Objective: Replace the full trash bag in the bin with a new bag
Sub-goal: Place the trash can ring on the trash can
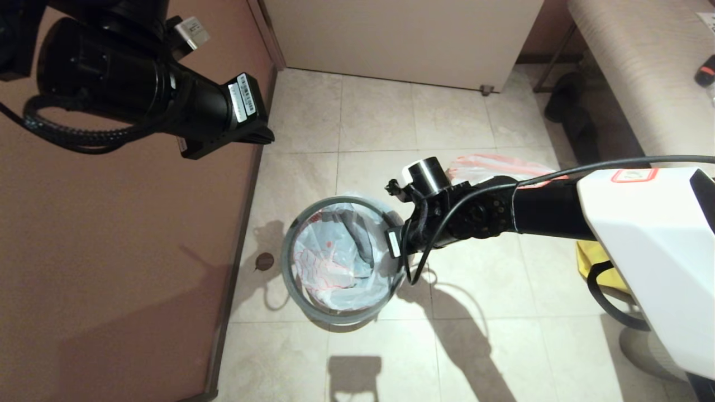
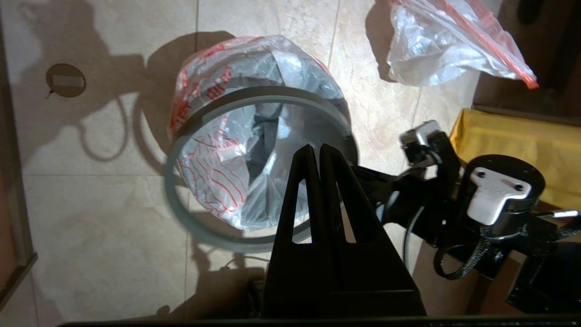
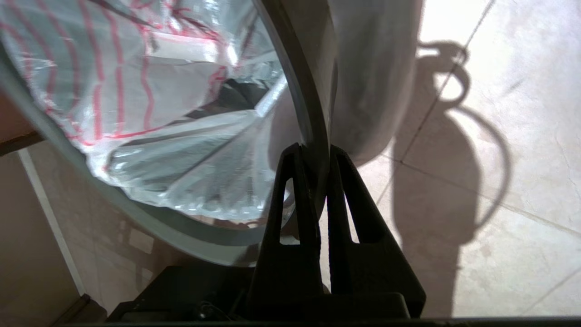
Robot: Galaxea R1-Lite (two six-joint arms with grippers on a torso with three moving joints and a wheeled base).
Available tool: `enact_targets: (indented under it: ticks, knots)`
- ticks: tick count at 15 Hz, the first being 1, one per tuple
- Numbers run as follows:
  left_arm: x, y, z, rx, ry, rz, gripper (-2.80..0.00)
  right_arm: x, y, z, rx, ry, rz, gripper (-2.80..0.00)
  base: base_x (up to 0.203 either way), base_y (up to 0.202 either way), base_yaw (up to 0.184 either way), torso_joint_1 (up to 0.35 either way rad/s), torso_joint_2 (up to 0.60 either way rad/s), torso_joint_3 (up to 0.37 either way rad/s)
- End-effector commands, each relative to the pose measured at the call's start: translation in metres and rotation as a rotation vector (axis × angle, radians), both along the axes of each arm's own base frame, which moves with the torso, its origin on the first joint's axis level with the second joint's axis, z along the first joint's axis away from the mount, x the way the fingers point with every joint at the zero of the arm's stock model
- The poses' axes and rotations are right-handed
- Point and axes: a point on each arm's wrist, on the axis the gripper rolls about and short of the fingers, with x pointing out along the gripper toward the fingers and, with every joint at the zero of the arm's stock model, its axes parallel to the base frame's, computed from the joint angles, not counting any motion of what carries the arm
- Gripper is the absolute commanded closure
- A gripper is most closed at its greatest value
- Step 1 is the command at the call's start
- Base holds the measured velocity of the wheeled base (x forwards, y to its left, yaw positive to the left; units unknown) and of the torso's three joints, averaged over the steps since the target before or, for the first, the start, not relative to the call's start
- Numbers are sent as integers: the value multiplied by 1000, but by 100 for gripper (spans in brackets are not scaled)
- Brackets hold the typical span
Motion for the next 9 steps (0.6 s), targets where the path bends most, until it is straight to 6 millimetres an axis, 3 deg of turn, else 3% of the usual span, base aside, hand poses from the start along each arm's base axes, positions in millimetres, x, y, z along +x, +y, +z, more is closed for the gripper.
enact_targets:
  ticks: [1, 3, 5, 9]
  knots:
    - [7, 5, -6, 6, 24, 26, 0, 2, -5, -5, -16, 17, -14, 0, 0, 0, 0, 0, 0, 0]
    - [-8, 8, 5, -9, -10, 12, 0, 13, -8, -13, -20, 4, -38, 0, 0, 0, 0, 0, 0, 0]
    - [-8, 8, 5, -10, -11, 11, 0, 20, -8, -25, -22, 4, -50, 0, 0, 0, 0, 0, 0, 0]
    - [-10, 9, 6, -11, -12, 9, 0, 36, -15, -26, 12, -76, -74, 0, 0, 0, 0, 0, 0, 0]
